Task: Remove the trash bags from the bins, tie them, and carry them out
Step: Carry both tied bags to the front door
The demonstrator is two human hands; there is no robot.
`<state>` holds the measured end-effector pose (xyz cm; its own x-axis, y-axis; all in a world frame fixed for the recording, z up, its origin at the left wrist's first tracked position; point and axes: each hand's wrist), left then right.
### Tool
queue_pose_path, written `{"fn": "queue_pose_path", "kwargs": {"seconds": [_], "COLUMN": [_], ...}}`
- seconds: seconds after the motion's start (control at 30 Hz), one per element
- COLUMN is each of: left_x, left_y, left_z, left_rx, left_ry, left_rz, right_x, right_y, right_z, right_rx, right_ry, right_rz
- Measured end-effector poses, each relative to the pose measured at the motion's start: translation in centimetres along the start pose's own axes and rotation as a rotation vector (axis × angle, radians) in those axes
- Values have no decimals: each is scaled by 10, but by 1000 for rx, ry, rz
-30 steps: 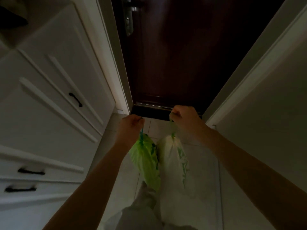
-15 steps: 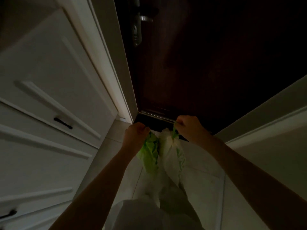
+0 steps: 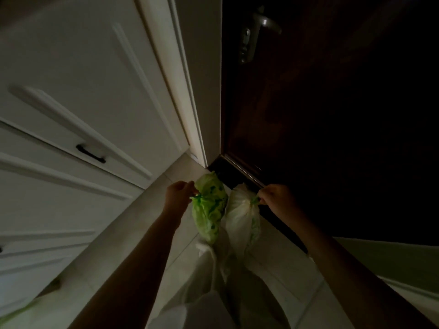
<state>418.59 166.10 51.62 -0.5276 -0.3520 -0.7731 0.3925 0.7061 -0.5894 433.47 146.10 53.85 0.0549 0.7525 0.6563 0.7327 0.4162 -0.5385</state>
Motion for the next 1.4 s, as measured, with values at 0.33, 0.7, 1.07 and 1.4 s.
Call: {"fn": "queue_pose_path", "kwargs": {"seconds": [0.33,0.7,1.07,1.4], "left_x": [41,74,118,77], "left_y": [66,160,304,410], "left_z": [-2,11,37,39], "left_rx": [-180,-249,-194,-144], "left_ry": [-176,-41,4,125], "left_rz": [-175,-193,-146,50], "right_x": [-21,-41,-27,51], "right_y": [83,183,342,434], "right_z": [5,82,158,186], "right_rx": [-34,-46,-11,64], "right_ry": [-35,-70,362,437], "right_rz": [170,322,397,218]}}
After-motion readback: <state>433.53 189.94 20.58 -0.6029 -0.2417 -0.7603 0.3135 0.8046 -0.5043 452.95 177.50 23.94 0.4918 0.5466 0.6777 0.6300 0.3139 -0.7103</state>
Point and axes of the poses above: each hand's wrist, its own y-axis towards the middle knuckle, its own z-axis out of the palm, x = y × z, and after that the axes turned 2 degrees about -y, right-handed
